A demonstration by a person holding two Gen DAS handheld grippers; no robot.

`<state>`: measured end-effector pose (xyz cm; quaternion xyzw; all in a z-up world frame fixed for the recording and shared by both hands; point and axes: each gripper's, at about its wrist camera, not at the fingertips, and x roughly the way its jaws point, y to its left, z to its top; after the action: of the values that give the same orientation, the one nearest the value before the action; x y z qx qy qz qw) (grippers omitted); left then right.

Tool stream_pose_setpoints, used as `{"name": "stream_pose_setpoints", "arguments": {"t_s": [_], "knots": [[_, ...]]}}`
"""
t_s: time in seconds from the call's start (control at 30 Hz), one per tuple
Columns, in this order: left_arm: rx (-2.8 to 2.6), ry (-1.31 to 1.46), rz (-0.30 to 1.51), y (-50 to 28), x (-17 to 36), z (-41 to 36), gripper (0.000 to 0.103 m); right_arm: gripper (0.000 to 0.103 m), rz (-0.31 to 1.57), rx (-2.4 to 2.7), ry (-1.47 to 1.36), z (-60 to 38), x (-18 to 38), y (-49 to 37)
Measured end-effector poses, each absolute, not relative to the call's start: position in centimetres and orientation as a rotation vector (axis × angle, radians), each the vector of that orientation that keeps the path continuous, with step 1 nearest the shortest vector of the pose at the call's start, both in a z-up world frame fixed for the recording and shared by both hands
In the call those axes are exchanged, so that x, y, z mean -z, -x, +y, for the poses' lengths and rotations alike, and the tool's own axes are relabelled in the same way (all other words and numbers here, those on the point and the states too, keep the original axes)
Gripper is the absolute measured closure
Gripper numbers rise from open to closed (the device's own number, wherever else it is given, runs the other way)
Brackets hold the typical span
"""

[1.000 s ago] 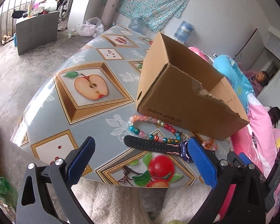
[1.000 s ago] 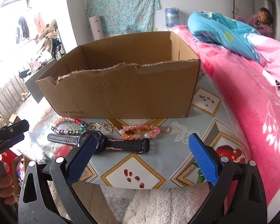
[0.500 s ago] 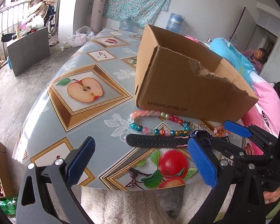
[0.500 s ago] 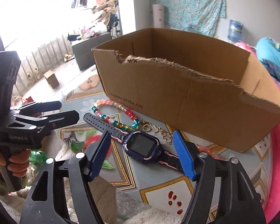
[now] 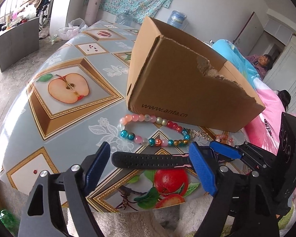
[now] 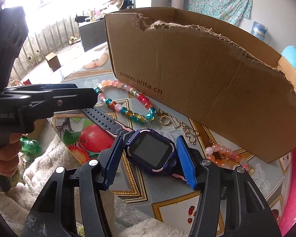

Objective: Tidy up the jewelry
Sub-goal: 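Lower the right gripper onto the black smartwatch face and close on it, then lift the smartwatch with the right gripper and carry it into the cardboard box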

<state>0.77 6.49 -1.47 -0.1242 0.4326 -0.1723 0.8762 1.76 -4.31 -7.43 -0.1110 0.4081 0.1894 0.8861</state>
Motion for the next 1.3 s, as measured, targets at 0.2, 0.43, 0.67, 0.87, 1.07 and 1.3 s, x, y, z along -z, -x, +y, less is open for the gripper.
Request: {"name": "stream_pose_setpoints", "arguments": {"t_s": [0.2, 0.43, 0.67, 0.87, 1.07, 1.3], "knots": [[0.350, 0.273, 0.945, -0.9, 2.1, 6.2, 0.027, 0.051, 0.830, -0.392, 0.211, -3.9, 7.9, -1.0], [0.434, 0.436, 0.983, -1.4, 2.3, 7.3, 0.028, 0.050, 0.817, -0.410, 0.198, -5.7, 7.8, -1.1], [0.425, 0.454, 0.970, -1.5, 1.6, 6.7, 0.056, 0.050, 0.802, -0.425, 0.195, -6.6, 7.4, -0.9], [0.392, 0.257, 0.921, -0.6, 0.4, 4.0, 0.082, 0.049, 0.831, -0.449, 0.104, -8.4, 7.4, -1.1], [0.353, 0.101, 0.903, 0.0, 0.6, 2.2, 0.084, 0.048, 0.828, -0.434, -0.057, -13.4, 5.7, 1.2], [0.335, 0.075, 0.923, -0.1, 1.3, 2.5, 0.084, 0.058, 0.895, -0.299, -0.241, -19.4, 6.4, 1.4]]}}
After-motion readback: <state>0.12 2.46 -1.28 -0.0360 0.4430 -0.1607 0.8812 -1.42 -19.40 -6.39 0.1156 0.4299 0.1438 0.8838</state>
